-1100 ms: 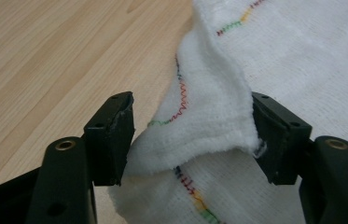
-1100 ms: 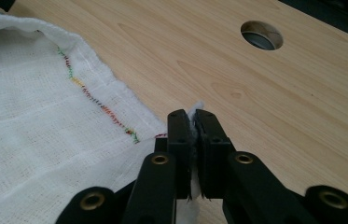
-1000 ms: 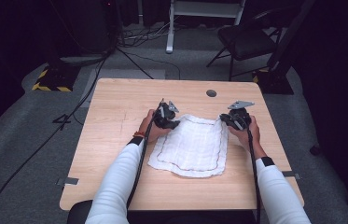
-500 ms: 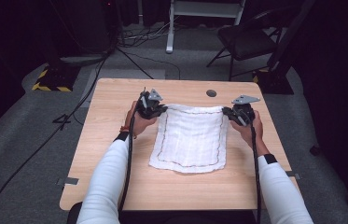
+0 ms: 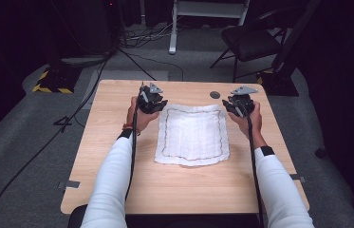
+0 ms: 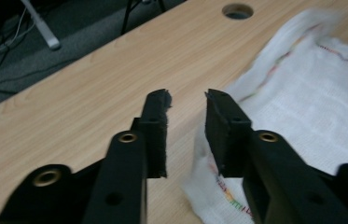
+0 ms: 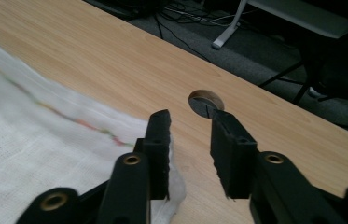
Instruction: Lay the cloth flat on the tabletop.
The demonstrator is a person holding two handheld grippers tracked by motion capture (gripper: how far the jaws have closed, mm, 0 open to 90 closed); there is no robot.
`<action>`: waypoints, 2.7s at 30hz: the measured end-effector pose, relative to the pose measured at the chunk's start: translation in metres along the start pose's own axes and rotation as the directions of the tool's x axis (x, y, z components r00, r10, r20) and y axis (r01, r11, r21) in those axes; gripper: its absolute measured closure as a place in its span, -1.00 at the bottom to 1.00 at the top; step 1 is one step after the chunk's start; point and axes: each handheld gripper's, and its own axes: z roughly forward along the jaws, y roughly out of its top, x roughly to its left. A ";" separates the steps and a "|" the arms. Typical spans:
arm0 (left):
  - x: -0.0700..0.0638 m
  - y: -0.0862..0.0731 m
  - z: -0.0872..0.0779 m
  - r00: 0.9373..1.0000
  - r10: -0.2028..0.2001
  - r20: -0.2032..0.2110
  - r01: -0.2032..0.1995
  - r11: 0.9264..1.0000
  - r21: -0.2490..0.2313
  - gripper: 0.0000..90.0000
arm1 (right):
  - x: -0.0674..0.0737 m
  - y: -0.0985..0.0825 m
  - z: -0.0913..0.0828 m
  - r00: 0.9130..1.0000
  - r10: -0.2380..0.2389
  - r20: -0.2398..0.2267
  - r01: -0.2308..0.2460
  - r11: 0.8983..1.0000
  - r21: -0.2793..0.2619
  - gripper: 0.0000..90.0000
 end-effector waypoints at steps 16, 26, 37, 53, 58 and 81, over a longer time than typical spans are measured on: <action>-0.039 -0.064 -0.032 0.978 0.109 0.177 -0.127 0.988 0.091 -0.41 | 0.011 -0.075 -0.046 0.949 -0.057 -0.310 0.078 0.995 0.055 0.12; -0.067 -0.098 -0.061 0.954 0.151 0.260 -0.190 0.973 0.131 -0.36 | 0.047 -0.112 -0.071 0.871 -0.134 -0.473 0.193 0.978 0.079 0.17; -0.072 -0.118 -0.060 0.933 0.136 0.333 -0.204 0.963 0.178 -0.17 | 0.052 -0.123 -0.067 0.862 -0.137 -0.487 0.209 0.973 0.096 0.43; -0.087 -0.119 -0.064 0.891 0.208 0.403 -0.297 0.939 0.172 0.92 | 0.050 -0.134 -0.090 0.867 -0.179 -0.465 0.252 0.962 0.101 0.87; -0.095 -0.122 -0.068 0.878 0.217 0.427 -0.312 0.936 0.165 0.92 | 0.047 -0.141 -0.103 0.878 -0.160 -0.451 0.231 0.967 0.106 0.87; -0.097 -0.137 -0.110 0.959 0.121 0.255 -0.151 0.983 0.101 -0.32 | 0.047 -0.145 -0.140 0.901 -0.110 -0.419 0.130 0.991 0.020 0.10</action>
